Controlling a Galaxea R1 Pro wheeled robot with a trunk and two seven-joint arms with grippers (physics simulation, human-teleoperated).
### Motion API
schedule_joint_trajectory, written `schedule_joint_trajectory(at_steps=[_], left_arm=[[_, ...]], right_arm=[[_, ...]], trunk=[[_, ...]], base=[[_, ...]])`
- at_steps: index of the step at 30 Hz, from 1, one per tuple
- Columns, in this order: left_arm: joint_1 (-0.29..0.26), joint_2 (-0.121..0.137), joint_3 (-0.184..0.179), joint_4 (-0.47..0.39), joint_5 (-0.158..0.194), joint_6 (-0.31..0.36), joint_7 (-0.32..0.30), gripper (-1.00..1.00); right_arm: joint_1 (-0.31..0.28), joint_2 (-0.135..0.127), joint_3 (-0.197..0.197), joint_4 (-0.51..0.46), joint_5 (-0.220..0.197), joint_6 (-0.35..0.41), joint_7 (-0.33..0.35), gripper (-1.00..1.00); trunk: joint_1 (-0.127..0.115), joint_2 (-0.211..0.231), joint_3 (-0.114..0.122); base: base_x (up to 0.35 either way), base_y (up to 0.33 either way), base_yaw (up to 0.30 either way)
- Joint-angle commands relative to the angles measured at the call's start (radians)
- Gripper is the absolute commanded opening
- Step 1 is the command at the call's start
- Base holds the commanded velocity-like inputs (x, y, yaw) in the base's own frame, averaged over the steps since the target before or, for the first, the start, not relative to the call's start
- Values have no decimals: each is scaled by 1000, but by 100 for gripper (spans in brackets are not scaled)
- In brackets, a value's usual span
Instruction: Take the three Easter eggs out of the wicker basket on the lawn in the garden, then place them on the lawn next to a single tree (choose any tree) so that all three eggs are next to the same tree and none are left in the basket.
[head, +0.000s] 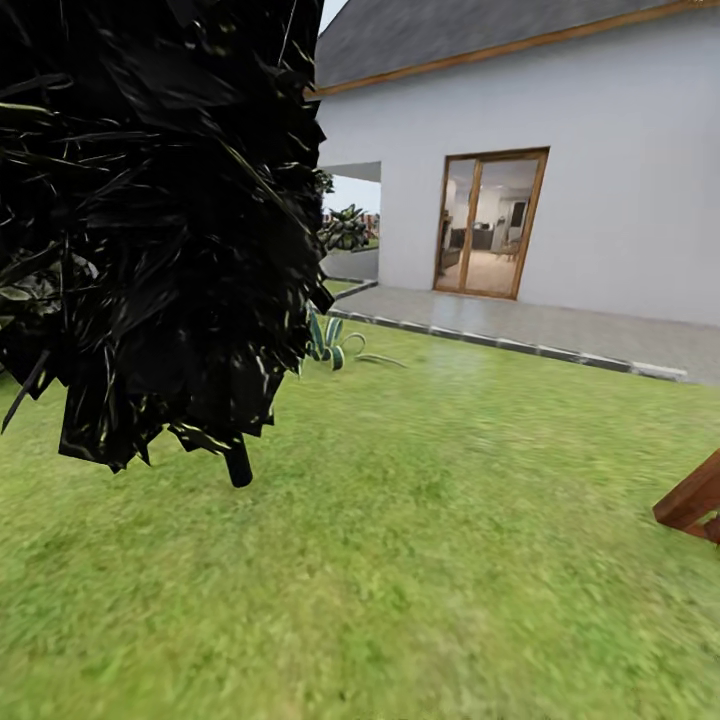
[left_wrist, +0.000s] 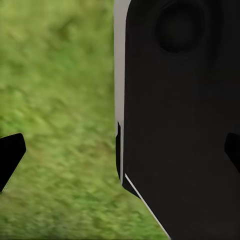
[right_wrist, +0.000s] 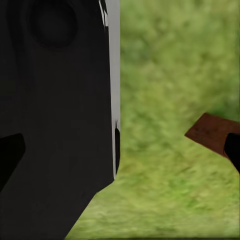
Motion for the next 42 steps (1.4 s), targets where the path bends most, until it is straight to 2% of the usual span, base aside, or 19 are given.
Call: schedule_joint_trajectory(at_steps=[1, 12, 29, 42], left_arm=[[1, 0, 1, -2, 0, 1, -1, 100], [1, 0, 0, -2, 0, 2, -2, 100], [1, 0, 2, -3, 1, 4, -1, 100], [1, 0, 2, -3, 2, 5, 0, 100]], right_arm=[[-1, 0, 1, 2, -1, 1, -1, 100], [-1, 0, 2, 2, 0, 1, -1, 100], [-1, 0, 11, 2, 12, 2, -1, 100], [-1, 0, 6, 2, 5, 2, -1, 100]], trunk=[[0, 0, -2], [0, 0, -14], [0, 0, -15], [0, 0, -29]], base=[[1, 0, -230], [30, 0, -202], [319, 0, -10], [335, 0, -202]])
